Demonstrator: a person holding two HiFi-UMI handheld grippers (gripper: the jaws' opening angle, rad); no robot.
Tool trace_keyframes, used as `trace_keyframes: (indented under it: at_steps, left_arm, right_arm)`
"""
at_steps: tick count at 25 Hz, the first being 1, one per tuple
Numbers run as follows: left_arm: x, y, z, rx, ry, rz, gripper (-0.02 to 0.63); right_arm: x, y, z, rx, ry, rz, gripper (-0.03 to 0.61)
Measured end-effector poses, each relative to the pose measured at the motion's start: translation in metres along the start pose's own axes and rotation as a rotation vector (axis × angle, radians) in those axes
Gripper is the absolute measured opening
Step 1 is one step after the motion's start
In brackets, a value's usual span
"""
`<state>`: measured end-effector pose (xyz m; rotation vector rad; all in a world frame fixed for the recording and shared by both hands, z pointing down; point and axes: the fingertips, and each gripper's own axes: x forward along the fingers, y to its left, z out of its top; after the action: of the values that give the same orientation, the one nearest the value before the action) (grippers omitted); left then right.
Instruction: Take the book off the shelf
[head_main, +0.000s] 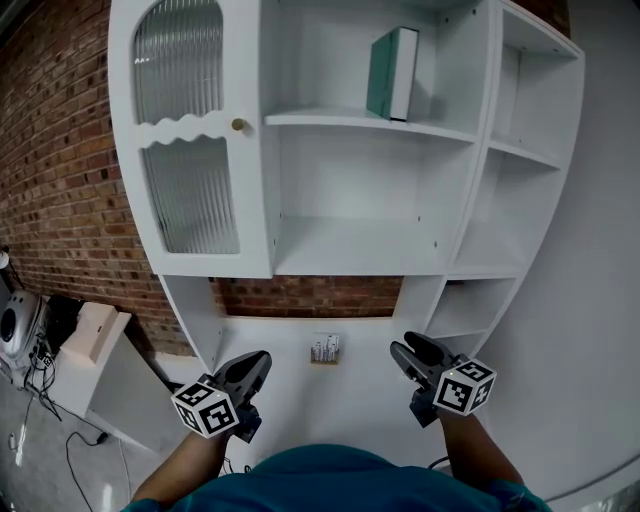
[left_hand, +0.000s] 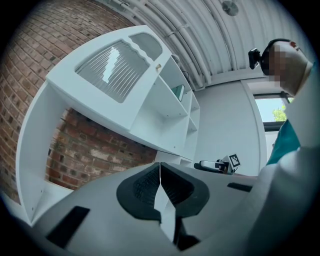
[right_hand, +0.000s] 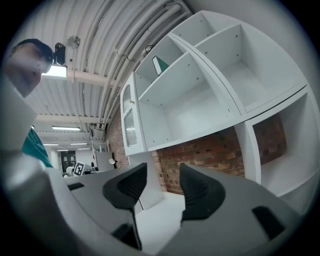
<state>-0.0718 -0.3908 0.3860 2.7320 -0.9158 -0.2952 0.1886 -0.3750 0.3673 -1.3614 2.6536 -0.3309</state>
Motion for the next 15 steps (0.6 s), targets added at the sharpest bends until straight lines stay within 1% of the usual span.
trace_keyframes:
  at_steps: [1,3,6,10,15]
  left_arm:
    - [0.0,-0.001,0.004,0.003,-0.004,-0.007,0.02]
    - [0.001,-0.006,0.02,0.017,-0.015,-0.024,0.02]
    - [0.007,-0.017,0.057,0.071,-0.03,-0.051,0.02]
    - [0.02,-0.033,0.114,0.134,-0.058,-0.083,0.02]
    - [0.036,-0.059,0.171,0.216,-0.089,-0.116,0.02]
  right_arm:
    - [0.0,0.001,0.003,-0.001,-0.002,-0.002,0.208]
    - [-0.001,0.004,0.018,-0.025,-0.01,-0.019,0.233]
    - [-0.002,0.008,0.057,-0.085,-0.029,-0.068,0.235]
    - [-0.004,0.017,0.129,-0.182,-0.075,-0.137,0.235]
    - [-0.009,0.035,0.216,-0.225,-0.18,-0.15,0.236]
